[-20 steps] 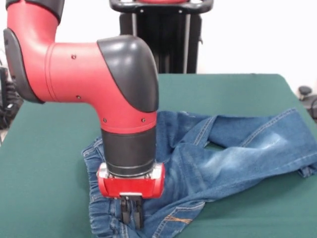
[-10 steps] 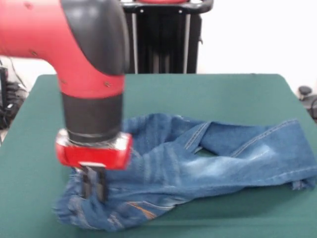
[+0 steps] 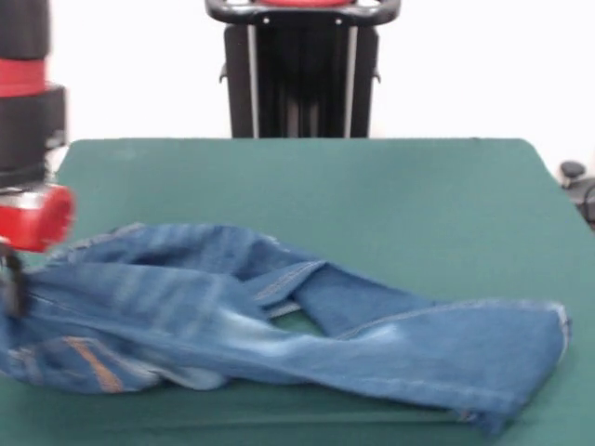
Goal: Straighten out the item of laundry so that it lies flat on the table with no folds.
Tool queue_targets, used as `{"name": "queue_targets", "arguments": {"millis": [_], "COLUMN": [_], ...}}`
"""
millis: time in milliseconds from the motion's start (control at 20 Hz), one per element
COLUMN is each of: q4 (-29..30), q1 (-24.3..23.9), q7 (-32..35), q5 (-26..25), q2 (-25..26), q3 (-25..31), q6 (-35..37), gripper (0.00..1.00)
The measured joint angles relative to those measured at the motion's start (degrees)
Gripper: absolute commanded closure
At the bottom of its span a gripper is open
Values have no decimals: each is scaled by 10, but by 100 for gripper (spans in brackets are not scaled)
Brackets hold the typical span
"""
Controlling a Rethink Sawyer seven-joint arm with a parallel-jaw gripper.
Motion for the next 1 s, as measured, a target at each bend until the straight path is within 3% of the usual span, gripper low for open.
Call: {"name": "queue_targets", "arguments": {"millis": [100,150,500,1000], "q4": [12,33,42,42], "q1": [-27,-67,-87,-80], "q7": [0,0,0,0], "q5": [-12,-41,-59,-61], "q2": [0,0,1,-1], "q3": [5,7,8,15], "q6": [-16,-46,-55,-55], "gripper": [100,0,0,0]}}
